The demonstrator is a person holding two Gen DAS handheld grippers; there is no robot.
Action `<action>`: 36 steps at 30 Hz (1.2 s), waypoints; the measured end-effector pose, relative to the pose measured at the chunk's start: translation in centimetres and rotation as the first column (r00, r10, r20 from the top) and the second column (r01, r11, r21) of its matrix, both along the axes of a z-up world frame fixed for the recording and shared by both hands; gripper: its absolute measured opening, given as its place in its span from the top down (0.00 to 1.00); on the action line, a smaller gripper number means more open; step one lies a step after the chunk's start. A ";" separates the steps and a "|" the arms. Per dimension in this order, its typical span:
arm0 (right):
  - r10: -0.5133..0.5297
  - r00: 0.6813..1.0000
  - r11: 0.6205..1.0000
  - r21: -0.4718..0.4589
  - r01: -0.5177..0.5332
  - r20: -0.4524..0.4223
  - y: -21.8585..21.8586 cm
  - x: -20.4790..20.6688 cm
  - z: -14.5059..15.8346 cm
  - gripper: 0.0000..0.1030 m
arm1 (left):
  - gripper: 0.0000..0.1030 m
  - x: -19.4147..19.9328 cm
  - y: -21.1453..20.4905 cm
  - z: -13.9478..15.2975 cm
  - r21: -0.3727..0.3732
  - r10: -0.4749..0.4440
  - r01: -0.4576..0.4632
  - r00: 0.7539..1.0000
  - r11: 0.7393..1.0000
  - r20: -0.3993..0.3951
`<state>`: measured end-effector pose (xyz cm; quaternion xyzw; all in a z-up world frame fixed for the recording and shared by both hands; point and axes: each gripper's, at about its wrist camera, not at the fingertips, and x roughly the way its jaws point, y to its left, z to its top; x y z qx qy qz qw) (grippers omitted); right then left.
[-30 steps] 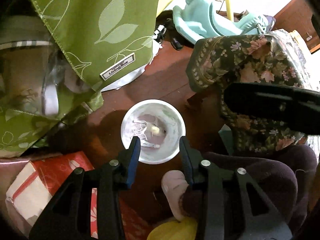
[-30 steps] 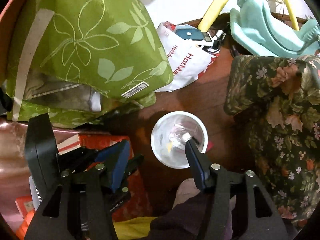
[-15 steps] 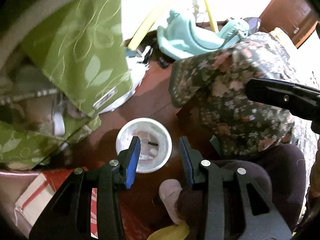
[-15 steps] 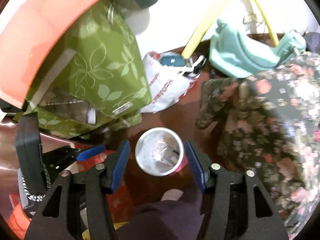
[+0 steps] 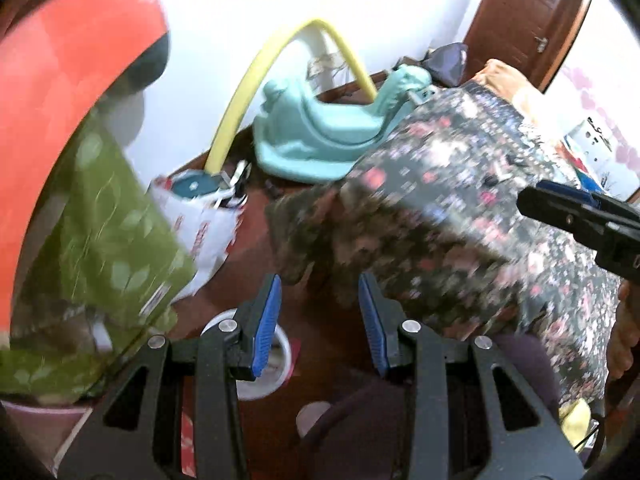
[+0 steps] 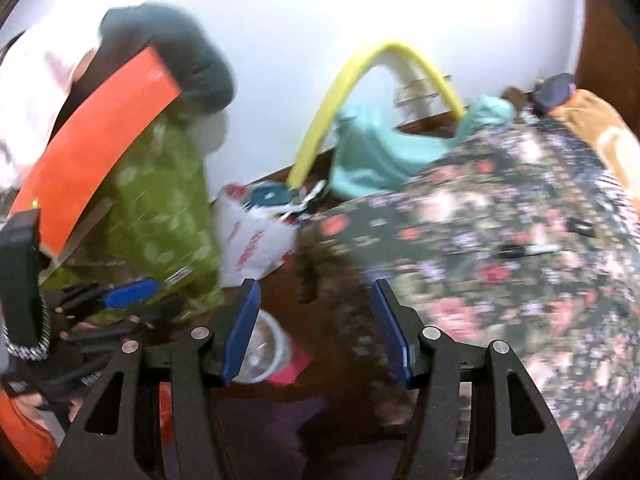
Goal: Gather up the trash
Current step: 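Move both tools back over the bed toward the black marker, then grasp the black Sharpie marker with the right tool while the left tool grasps the small pink item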
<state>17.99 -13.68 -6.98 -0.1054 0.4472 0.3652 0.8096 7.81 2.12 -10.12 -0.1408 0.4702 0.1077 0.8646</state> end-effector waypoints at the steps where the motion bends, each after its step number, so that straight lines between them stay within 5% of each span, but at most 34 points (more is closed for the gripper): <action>1: -0.020 1.000 1.000 0.000 0.020 0.014 -1.1 0.7 0.3 0.48 | 0.62 0.8 -0.5 0.4 0.003 -0.009 0.009 1.000 1.000 0.009; 10: -0.212 0.977 0.977 0.012 0.212 0.015 -10.5 8.0 0.5 0.48 | 0.61 9.5 -5.9 2.0 -0.004 -0.118 0.118 0.991 0.993 0.058; 18: -0.329 0.943 0.944 -0.013 0.329 -0.054 -16.6 13.9 -2.5 0.48 | 0.61 16.9 -10.9 -0.4 -0.043 -0.218 0.219 0.976 0.975 0.026; 29: -0.201 0.975 0.978 -0.079 0.194 -0.095 -13.9 17.9 -7.9 0.48 | 0.61 22.1 -16.3 -6.3 -0.141 -0.284 0.271 0.956 0.952 -0.080; 36: -0.269 0.903 0.956 0.022 0.293 -0.336 -12.5 21.5 -11.6 0.48 | 0.67 23.7 -18.0 -8.7 -0.112 -0.300 0.289 0.948 0.951 -0.106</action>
